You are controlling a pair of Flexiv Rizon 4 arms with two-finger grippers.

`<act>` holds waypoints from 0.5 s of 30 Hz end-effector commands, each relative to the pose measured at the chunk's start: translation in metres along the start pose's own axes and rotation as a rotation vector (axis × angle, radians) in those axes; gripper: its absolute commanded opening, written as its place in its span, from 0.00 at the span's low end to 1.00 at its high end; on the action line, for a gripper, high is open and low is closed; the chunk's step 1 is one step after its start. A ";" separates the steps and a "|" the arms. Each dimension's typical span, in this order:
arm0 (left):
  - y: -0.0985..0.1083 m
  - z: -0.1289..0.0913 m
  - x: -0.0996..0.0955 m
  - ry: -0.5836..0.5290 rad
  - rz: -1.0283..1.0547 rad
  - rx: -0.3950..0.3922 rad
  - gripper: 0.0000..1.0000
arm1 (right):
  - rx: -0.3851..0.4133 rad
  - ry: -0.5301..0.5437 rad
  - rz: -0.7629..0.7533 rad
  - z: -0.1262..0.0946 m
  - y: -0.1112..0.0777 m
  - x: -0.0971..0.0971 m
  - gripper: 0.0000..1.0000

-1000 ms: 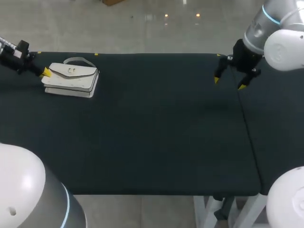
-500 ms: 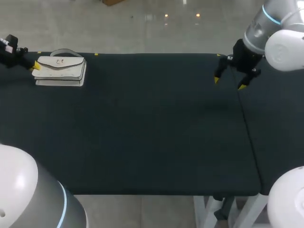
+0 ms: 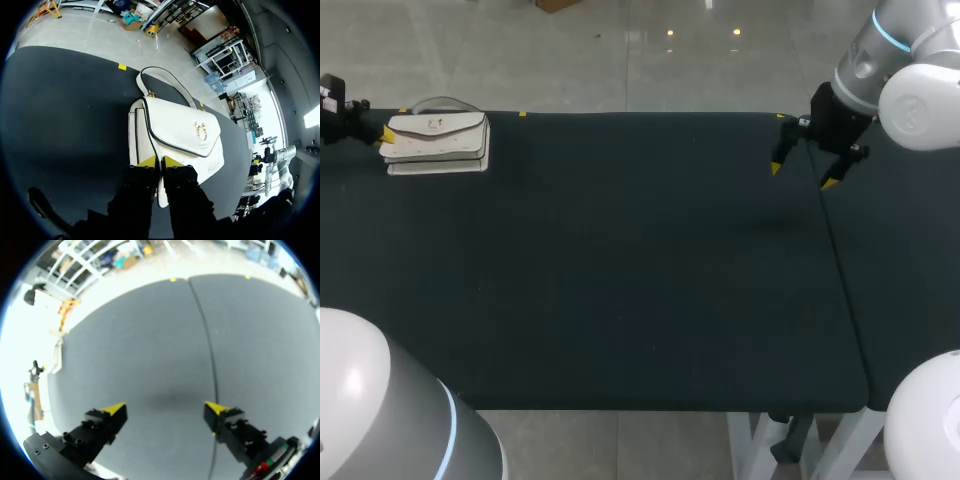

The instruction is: Pick up the bag, open it, inspect its contents, close it, and place it on the opposite side

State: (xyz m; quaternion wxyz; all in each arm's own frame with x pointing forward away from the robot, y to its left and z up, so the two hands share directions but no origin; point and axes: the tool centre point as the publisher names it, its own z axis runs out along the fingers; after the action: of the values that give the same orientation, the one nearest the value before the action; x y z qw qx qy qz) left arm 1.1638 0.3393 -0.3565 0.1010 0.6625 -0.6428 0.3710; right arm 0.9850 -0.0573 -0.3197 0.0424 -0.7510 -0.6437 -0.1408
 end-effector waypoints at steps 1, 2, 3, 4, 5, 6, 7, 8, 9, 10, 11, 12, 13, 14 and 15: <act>-0.001 -0.014 0.000 0.291 0.018 -0.301 1.00 | 0.003 -0.003 0.001 -0.001 0.001 0.001 1.00; 0.001 -0.019 0.004 0.295 0.033 -0.295 1.00 | 0.003 -0.003 0.001 -0.001 0.001 0.001 1.00; 0.004 -0.024 0.008 0.297 0.046 -0.292 1.00 | 0.003 -0.003 0.001 -0.001 0.001 0.001 1.00; 0.006 -0.028 0.011 0.291 0.056 -0.292 1.00 | 0.003 -0.003 0.001 -0.001 0.001 0.001 1.00; 0.009 -0.032 0.014 0.284 0.063 -0.292 1.00 | 0.003 -0.003 0.001 -0.001 0.001 0.001 1.00; 0.011 -0.036 0.017 0.276 0.071 -0.295 1.00 | 0.003 -0.003 0.001 -0.001 0.001 0.001 1.00; 0.014 -0.040 0.020 0.268 0.073 -0.297 1.00 | 0.003 -0.003 0.001 -0.001 0.001 0.001 1.00; 0.017 -0.044 0.023 0.256 0.069 -0.302 1.00 | 0.003 -0.003 0.001 -0.001 0.001 0.001 1.00; 0.020 -0.047 0.027 0.231 0.069 -0.314 1.00 | 0.003 -0.003 0.001 -0.001 0.001 0.001 1.00; 0.023 -0.051 0.031 0.217 0.073 -0.322 1.00 | 0.003 -0.003 0.001 -0.001 0.001 0.001 1.00; 0.026 -0.054 0.035 0.194 0.069 -0.335 1.00 | 0.003 -0.003 0.001 -0.001 0.001 0.001 1.00; 0.029 -0.057 0.038 0.167 0.070 -0.344 1.00 | 0.003 -0.003 0.001 -0.001 0.001 0.001 1.00; 0.032 -0.061 0.042 0.150 0.073 -0.354 1.00 | 0.003 -0.003 0.001 -0.001 0.001 0.001 1.00; 0.034 -0.064 0.046 0.119 0.070 -0.365 1.00 | 0.003 -0.003 0.001 -0.001 0.001 0.001 1.00; 0.037 -0.067 0.049 0.090 0.072 -0.366 1.00 | 0.003 -0.003 0.001 -0.001 0.001 0.001 1.00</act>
State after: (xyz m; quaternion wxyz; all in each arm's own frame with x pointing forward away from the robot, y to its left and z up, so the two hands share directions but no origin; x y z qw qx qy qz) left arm 1.1037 0.3335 -0.3046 0.1666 0.6121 -0.6616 0.3999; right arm 0.9846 -0.0577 -0.3194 0.0427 -0.7509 -0.6438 -0.1407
